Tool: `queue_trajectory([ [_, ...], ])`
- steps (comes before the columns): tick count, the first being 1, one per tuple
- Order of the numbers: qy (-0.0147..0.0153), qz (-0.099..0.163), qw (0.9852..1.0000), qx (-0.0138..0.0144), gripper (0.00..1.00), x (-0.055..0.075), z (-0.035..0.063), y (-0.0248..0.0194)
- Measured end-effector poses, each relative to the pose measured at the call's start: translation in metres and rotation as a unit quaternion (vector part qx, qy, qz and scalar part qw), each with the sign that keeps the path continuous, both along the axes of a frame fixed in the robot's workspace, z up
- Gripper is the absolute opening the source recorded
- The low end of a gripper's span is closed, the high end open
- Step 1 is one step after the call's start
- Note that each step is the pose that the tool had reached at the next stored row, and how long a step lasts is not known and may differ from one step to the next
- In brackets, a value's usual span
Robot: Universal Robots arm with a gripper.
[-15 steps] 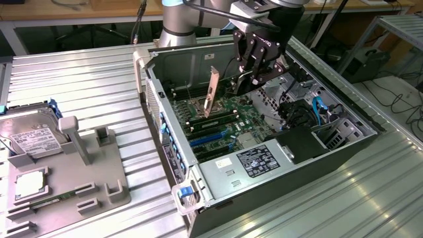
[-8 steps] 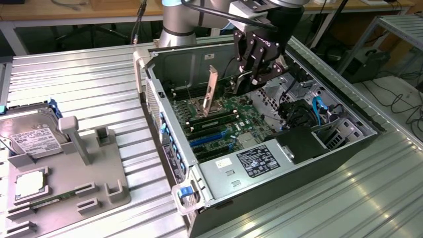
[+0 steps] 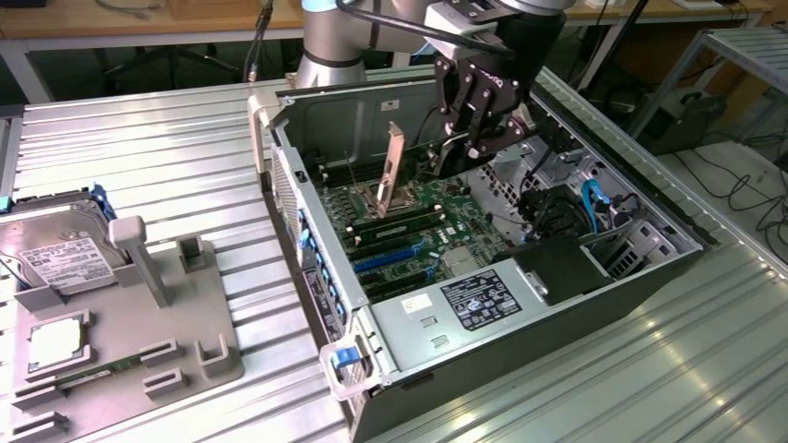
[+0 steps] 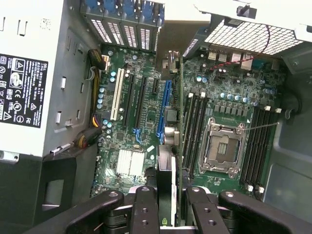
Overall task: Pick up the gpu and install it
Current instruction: 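Insert the gpu into the slot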
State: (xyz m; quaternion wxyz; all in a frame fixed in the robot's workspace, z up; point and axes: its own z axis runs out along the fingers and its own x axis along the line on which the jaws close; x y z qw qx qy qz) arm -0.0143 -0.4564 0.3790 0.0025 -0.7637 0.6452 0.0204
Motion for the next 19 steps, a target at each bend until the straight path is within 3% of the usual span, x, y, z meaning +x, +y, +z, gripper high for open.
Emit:
queue_trajectory([
  [8,0.0,-0.019,0.9998,-0.0001,0.27,-0.0009,-0.0014,0.0],
  [19,0.0,-0.02,0.9998,0.0,0.27,-0.001,-0.0032,0.0],
])
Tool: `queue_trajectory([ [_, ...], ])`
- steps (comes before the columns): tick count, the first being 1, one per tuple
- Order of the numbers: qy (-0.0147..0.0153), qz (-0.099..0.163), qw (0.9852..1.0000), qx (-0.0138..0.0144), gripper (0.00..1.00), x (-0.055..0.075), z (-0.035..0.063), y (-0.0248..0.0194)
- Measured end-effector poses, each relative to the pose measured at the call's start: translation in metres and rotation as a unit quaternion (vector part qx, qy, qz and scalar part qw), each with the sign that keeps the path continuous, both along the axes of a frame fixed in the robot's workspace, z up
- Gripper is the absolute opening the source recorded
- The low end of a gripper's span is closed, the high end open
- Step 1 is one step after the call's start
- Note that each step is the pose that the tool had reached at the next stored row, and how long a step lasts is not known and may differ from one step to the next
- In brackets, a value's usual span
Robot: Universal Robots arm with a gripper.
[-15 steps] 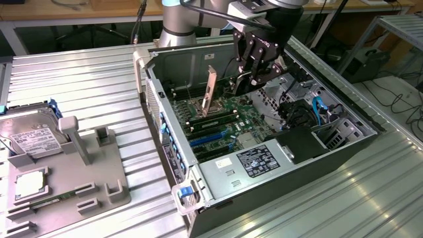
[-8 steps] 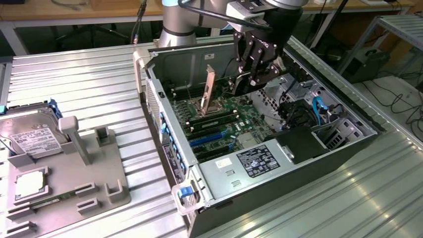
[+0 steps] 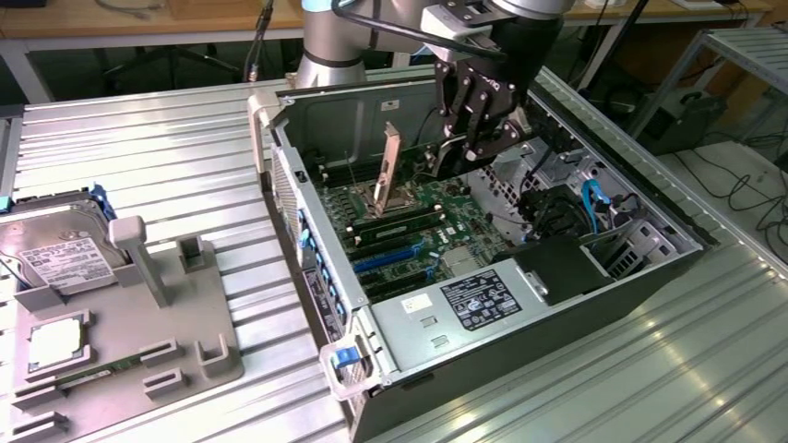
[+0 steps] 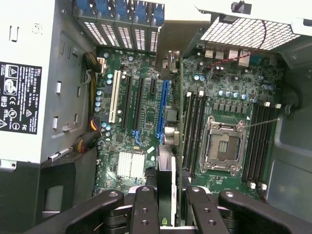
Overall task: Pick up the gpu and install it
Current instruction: 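Insert the gpu into the slot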
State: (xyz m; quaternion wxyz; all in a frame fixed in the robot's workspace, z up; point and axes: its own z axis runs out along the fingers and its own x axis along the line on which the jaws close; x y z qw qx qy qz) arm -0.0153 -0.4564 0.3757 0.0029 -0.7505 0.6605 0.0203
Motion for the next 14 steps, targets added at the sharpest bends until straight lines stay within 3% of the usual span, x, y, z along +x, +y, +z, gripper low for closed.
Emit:
queue_trajectory([
  [14,0.0,0.0,1.0,0.0001,0.27,0.0,-0.005,0.0],
])
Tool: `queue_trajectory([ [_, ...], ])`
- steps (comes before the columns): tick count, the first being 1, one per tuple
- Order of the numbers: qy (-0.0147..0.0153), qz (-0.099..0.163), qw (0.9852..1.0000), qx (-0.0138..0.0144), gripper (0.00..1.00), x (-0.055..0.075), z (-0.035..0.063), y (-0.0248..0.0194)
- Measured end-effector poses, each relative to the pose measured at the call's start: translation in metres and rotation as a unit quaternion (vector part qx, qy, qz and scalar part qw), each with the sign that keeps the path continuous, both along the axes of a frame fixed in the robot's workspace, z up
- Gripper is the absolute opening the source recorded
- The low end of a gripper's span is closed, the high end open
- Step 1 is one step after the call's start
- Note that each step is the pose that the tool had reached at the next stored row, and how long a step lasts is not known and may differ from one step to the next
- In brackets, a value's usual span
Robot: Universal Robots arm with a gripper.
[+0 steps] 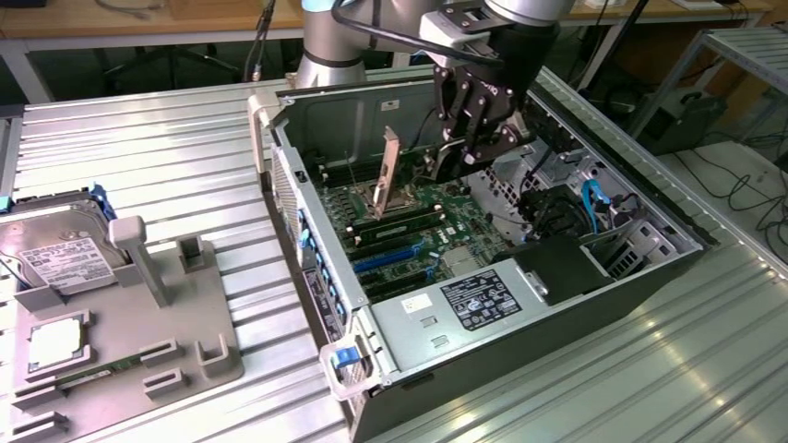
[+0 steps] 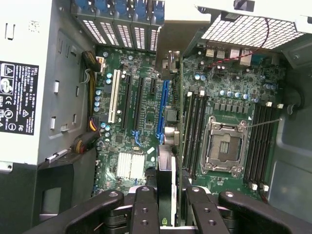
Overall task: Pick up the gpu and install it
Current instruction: 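Insert the gpu into the slot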
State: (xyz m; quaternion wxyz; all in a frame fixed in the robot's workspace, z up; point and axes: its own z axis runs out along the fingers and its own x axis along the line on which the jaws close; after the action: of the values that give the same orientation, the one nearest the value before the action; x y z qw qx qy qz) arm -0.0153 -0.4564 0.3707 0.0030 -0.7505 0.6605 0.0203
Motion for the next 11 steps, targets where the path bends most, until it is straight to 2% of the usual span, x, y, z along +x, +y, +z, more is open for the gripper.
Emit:
queue_trajectory([
  [11,0.0,0.0,1.0,-0.0001,0.27,-0.0003,-0.0034,-0.0001],
])
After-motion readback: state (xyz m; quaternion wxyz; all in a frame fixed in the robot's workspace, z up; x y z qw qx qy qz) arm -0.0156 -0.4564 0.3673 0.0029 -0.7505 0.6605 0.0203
